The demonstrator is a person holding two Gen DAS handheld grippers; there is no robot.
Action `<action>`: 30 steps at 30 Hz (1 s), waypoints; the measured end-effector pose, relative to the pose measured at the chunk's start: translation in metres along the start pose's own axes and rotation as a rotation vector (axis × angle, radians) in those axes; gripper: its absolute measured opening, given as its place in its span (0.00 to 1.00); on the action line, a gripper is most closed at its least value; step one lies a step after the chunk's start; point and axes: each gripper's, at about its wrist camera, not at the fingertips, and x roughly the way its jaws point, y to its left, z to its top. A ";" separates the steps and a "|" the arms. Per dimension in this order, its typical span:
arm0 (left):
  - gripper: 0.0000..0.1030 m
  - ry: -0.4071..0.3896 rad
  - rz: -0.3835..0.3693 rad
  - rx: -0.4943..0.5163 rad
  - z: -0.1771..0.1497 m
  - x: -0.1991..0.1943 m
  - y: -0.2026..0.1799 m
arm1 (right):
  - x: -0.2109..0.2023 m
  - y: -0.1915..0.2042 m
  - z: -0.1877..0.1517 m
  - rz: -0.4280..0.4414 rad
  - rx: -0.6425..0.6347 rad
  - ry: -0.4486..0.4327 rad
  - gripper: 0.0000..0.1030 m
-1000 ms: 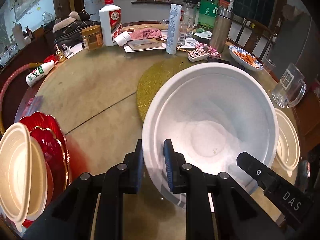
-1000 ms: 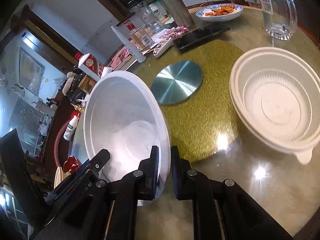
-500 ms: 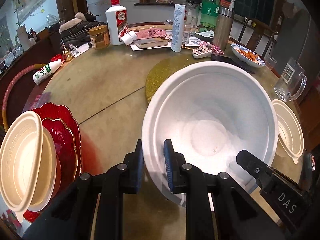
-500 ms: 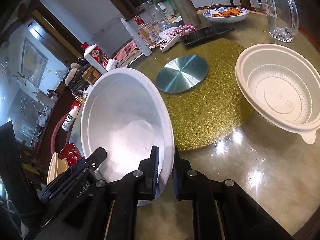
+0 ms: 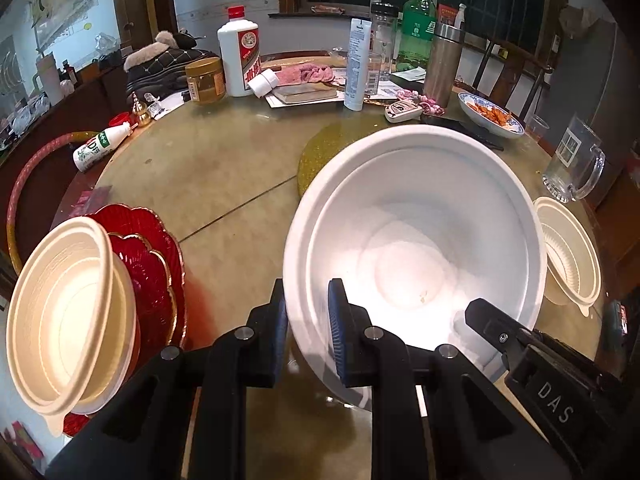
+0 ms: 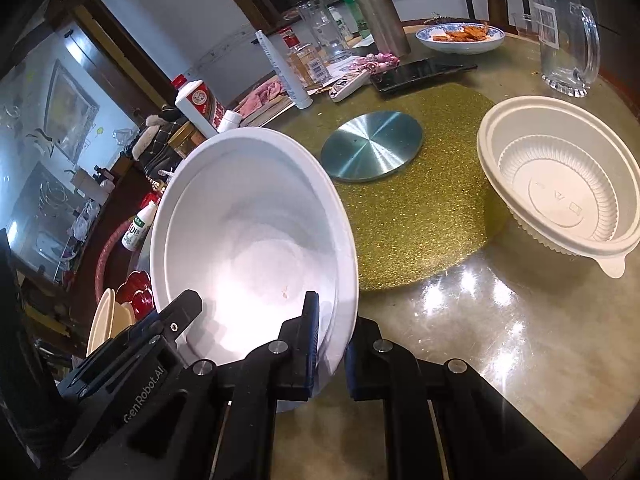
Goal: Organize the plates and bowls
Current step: 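Lift the white bowl and carry it over the red plate stack with both tools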
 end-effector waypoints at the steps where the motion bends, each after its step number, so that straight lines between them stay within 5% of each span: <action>1: 0.17 0.000 0.000 0.000 0.000 -0.001 0.001 | -0.001 0.002 -0.001 -0.002 -0.007 -0.002 0.10; 18: 0.17 -0.096 -0.016 -0.025 0.003 -0.050 0.028 | -0.031 0.034 0.002 0.031 -0.084 -0.058 0.10; 30: 0.17 -0.186 0.012 -0.109 0.002 -0.093 0.091 | -0.046 0.106 0.004 0.124 -0.244 -0.083 0.10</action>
